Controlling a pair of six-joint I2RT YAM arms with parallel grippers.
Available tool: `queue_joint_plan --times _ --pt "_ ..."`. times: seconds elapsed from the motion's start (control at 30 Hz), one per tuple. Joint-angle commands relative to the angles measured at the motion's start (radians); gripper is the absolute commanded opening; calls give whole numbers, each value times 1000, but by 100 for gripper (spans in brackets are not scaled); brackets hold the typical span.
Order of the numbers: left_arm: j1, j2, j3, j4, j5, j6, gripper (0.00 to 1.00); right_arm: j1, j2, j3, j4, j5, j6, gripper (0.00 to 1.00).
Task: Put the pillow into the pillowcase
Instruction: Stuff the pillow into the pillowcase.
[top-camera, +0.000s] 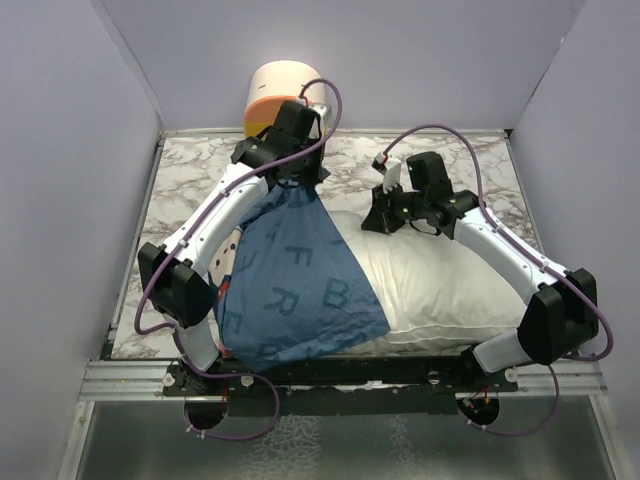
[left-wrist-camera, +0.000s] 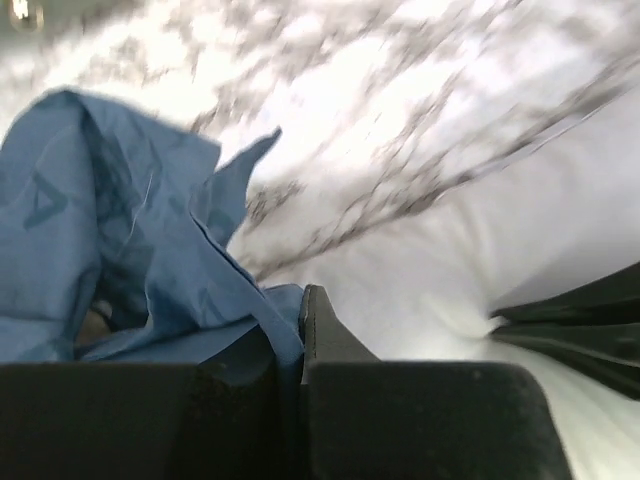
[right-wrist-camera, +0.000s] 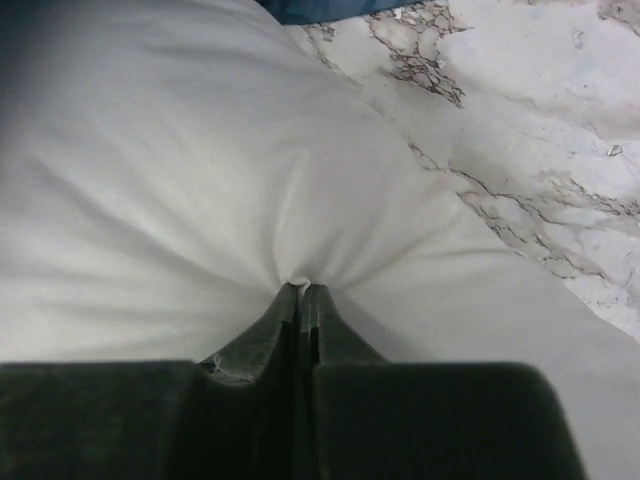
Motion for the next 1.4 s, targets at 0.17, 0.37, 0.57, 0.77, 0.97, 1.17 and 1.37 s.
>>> queue_joint_plan --times 0.17,0.37,0.57,0.77,0.97,1.17,1.37 --pt "-1 -47 167 589 347 -281 0 -7 28 225 47 44 56 0" --pt "-1 -113 132 672 392 -305 0 -22 -52 285 333 57 147 1" --pt "10 -334 -374 893 358 -369 0 -22 -127 10 461 -44 158 1" --pt "24 -450 -730 909 326 -370 0 -22 -318 -247 506 -121 173 40" --pt "23 -558 -903 941 368 -392 0 -23 -360 -77 350 59 72 89" --pt "24 -667 -989 947 358 -397 0 -37 -167 157 138 250 -52 99" --pt "24 -773 -1049 930 309 -405 0 -42 -91 171 66 178 -136 99"
